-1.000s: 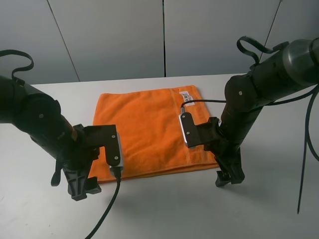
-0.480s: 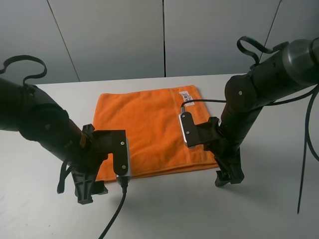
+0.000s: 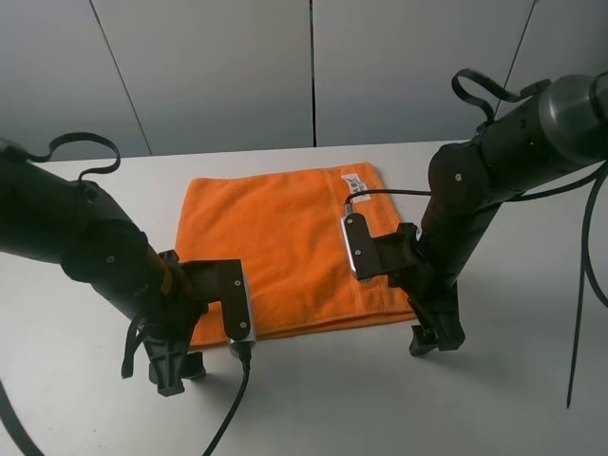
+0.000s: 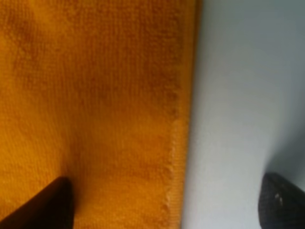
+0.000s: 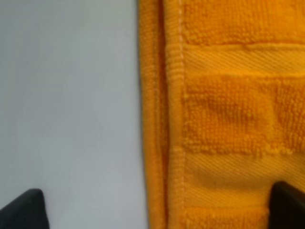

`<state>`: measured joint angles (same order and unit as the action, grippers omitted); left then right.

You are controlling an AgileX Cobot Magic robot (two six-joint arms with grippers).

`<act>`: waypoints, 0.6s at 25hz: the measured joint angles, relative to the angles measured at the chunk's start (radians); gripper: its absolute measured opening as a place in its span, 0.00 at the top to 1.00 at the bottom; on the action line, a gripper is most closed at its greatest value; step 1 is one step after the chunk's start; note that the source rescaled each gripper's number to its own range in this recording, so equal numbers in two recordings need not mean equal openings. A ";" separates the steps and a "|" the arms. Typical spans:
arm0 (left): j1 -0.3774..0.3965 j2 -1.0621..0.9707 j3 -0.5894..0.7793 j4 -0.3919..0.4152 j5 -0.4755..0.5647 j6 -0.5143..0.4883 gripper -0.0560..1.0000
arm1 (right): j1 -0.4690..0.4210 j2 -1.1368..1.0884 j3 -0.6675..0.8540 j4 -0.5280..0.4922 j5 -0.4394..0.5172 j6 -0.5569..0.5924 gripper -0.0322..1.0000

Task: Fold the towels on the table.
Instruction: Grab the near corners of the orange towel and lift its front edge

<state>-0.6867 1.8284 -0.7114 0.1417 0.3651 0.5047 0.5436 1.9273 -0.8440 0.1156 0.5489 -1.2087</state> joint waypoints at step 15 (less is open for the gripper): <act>-0.051 0.022 -0.004 0.002 -0.010 -0.043 0.00 | -0.004 0.004 0.000 0.033 -0.013 0.002 0.00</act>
<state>-0.7378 1.8502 -0.7154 0.1437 0.3550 0.4618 0.5392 1.9312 -0.8440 0.1482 0.5363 -1.2068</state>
